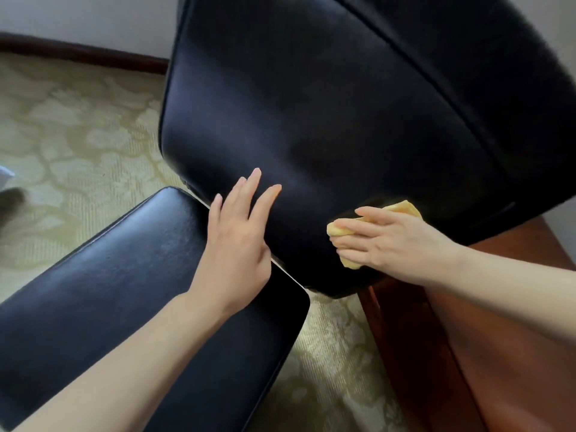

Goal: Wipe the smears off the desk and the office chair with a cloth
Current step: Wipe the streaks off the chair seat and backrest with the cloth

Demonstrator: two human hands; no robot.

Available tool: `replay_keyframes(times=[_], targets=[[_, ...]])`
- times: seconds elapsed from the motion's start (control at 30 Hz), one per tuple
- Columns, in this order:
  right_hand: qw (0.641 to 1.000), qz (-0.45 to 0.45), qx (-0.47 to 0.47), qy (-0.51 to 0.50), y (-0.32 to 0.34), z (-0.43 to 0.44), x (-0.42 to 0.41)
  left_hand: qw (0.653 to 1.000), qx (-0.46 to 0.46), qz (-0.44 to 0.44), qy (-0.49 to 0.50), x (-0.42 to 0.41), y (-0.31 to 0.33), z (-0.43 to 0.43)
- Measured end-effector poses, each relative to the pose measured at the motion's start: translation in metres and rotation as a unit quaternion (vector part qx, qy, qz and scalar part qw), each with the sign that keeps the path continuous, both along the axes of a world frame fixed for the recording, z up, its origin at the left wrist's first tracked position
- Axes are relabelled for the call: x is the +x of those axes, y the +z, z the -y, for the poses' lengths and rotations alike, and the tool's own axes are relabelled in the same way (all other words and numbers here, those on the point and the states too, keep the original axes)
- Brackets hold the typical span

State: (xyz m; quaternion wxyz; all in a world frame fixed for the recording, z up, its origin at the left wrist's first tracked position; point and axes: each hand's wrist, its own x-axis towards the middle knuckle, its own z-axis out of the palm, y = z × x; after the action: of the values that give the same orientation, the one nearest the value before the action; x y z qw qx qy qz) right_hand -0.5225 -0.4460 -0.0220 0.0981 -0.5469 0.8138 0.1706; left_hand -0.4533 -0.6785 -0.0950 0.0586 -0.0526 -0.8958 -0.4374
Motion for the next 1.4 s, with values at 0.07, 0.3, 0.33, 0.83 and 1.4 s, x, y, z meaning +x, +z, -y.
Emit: replay_keyframes(times=[0.07,0.3,0.33,0.83,1.4], targets=[[0.965,0.15,-0.104,-0.187,0.027,0.006,-0.003,0.999,0.036,0.031,-0.002,-0.001,0.023,0.006],[0.977,-0.101,-0.048,-0.18,0.083,0.025,0.016,0.968,0.196,0.15,-0.049,0.001,0.095,0.006],[0.962,-0.061,-0.148,-0.223,0.098,0.03,0.022,0.96,0.214,0.173,-0.053,0.001,0.109,0.004],[0.431,0.21,-0.799,-0.365,0.231,0.097,0.078,0.953,0.264,-0.049,-0.137,-0.001,0.31,-0.011],[0.255,0.332,-0.756,-0.504,0.178,0.097,0.11,0.969,0.231,-0.001,-0.083,0.032,0.257,-0.023]])
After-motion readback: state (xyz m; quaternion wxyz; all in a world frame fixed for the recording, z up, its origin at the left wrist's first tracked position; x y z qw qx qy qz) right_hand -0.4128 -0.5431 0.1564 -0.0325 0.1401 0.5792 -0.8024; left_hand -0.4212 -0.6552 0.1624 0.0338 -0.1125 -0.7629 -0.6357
